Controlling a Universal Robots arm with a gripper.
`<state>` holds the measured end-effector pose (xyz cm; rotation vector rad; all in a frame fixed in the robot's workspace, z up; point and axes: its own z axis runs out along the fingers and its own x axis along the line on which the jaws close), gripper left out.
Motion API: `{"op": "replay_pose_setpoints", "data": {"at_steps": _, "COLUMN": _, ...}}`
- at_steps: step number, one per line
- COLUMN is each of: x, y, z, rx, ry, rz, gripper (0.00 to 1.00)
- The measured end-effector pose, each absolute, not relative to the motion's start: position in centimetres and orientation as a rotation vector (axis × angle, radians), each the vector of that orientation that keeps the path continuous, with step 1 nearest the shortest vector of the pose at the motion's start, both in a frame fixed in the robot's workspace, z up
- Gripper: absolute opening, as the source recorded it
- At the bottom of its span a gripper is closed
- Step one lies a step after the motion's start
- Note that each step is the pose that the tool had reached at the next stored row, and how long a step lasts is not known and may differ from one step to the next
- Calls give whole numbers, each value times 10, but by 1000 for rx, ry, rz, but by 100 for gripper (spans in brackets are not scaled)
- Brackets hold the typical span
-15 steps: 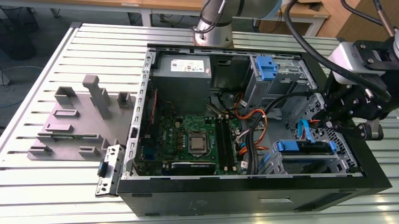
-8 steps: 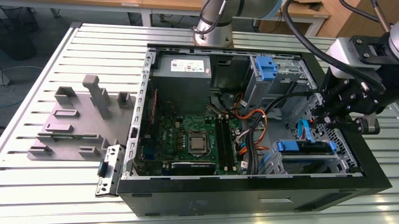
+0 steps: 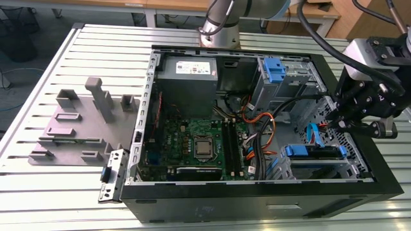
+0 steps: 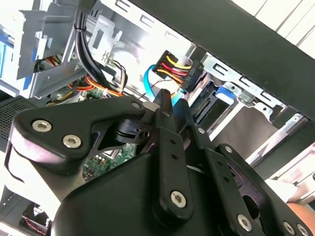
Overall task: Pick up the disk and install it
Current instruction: 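Insert the second disk wire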
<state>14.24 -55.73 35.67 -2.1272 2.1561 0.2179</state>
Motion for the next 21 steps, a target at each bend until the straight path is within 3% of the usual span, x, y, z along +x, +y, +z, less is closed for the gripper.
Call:
{"op": "replay_pose_setpoints", "data": {"at_steps": 9, "x": 143, "y": -557, "z": 357, "rx": -2138, "ry": 2168, "rz": 200, "gripper": 24}}
{"op": "replay_pose_setpoints", "data": {"at_steps": 13, "x": 143, "y": -557, "z": 357, "rx": -2139, "ry": 2168, "rz": 198, "gripper": 36}}
{"op": "replay_pose_setpoints", "data": {"at_steps": 15, "x": 143, "y": -557, "z": 357, "rx": -2139, "ry": 2169, "rz": 198, "gripper": 48}}
{"op": "replay_pose_setpoints", "data": {"at_steps": 17, "x": 143, "y": -557, "z": 357, "rx": -2139, "ry": 2169, "rz": 197, "gripper": 48}}
{"op": "replay_pose_setpoints", "data": {"at_steps": 18, "x": 143, "y": -556, "z": 357, "rx": -2139, "ry": 2169, "rz": 197, "gripper": 54}}
{"op": "replay_pose_setpoints", "data": {"at_steps": 21, "x": 145, "y": -555, "z": 357, "rx": -2139, "ry": 2169, "rz": 197, "gripper": 54}}
